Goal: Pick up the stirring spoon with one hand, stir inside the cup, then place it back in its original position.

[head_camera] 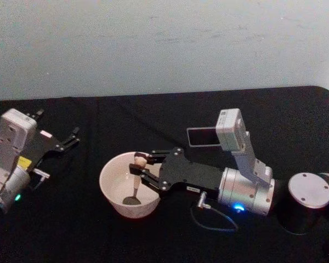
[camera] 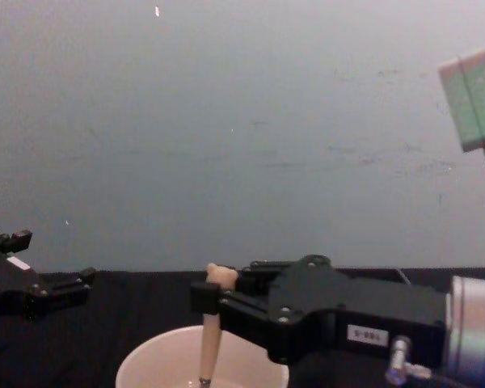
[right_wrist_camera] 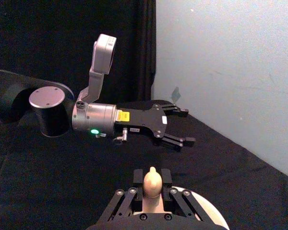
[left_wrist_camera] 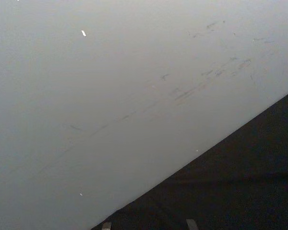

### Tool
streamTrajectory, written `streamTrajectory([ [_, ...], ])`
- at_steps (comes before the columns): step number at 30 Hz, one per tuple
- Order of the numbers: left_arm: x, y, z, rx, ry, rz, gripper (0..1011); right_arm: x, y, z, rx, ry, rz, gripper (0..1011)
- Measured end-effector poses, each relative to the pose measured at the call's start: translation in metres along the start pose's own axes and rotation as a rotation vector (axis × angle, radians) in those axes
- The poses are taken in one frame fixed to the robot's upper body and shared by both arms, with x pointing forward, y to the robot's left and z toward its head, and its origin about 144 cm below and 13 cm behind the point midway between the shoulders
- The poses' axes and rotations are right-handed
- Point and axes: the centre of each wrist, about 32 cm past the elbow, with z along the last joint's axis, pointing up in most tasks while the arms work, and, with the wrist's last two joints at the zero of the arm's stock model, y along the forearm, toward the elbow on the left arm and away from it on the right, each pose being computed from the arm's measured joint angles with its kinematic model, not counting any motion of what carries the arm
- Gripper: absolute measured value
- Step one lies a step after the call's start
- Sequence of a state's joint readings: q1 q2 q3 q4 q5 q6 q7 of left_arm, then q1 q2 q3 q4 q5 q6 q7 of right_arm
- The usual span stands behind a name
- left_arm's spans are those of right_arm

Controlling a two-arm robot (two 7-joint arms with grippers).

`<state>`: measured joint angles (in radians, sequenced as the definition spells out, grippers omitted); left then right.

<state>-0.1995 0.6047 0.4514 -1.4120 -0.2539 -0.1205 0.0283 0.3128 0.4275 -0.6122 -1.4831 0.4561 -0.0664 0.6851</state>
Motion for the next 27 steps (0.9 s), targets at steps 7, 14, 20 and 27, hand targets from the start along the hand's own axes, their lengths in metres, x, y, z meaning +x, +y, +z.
streamTrajectory([
  [7, 0.0, 0.0, 0.0, 0.0, 0.0, 0.0, 1001, -0.001, 0.015, 0.001, 0.001, -0.005, -0.006, 215],
  [14, 0.0, 0.0, 0.0, 0.0, 0.0, 0.0, 1001, 0.011, 0.036, 0.001, -0.01, -0.011, -0.051, 215],
  [20, 0.0, 0.0, 0.0, 0.0, 0.0, 0.0, 1001, 0.023, 0.044, 0.002, -0.011, -0.011, -0.113, 215],
  [27, 0.0, 0.0, 0.0, 0.0, 0.0, 0.0, 1001, 0.032, 0.041, 0.002, -0.016, -0.01, -0.156, 215],
])
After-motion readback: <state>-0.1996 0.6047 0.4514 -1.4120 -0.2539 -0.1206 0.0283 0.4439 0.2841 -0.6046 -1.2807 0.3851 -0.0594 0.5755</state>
